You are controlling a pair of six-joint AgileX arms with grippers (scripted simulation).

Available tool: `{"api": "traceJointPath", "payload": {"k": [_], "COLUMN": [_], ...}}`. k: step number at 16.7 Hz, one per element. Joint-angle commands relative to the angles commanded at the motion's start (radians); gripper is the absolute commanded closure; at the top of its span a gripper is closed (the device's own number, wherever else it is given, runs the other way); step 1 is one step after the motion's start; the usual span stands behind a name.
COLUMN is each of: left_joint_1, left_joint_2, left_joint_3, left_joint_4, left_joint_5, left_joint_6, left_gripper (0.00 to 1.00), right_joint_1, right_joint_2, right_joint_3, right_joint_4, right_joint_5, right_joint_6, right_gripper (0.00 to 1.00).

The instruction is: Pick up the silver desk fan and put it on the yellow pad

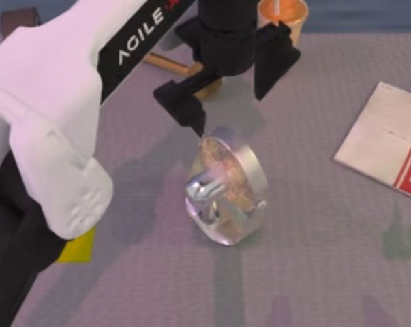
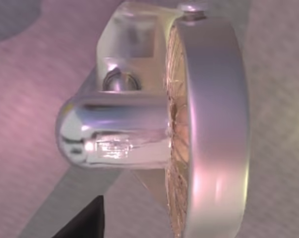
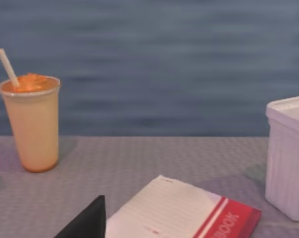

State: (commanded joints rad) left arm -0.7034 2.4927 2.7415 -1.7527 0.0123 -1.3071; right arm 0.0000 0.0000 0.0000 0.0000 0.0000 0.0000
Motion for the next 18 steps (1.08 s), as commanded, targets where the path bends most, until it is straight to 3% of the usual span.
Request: {"api": "traceJointPath", "payload": {"k": [10, 18], "left_joint_1": [-0.005, -0.006], "left_joint_2": [0.053, -0.071], "left_joint_3": [0.016, -0.374], "left_joint_4": [-0.030, 0.227], "left_joint_5": [-0.006, -0.008], "left_joint_6": [-0.027, -0.027], "left_gripper": [0.00, 0.00], "right_joint_1": [0.000, 0.000], "right_joint_2": [0.000, 0.000], "right_joint_3": [0.000, 0.000], "right_joint_4": [0.000, 0.000], "right_joint_5": [0.000, 0.000], "right_joint_6": [0.000, 0.000], "right_gripper": [0.00, 0.00]}}
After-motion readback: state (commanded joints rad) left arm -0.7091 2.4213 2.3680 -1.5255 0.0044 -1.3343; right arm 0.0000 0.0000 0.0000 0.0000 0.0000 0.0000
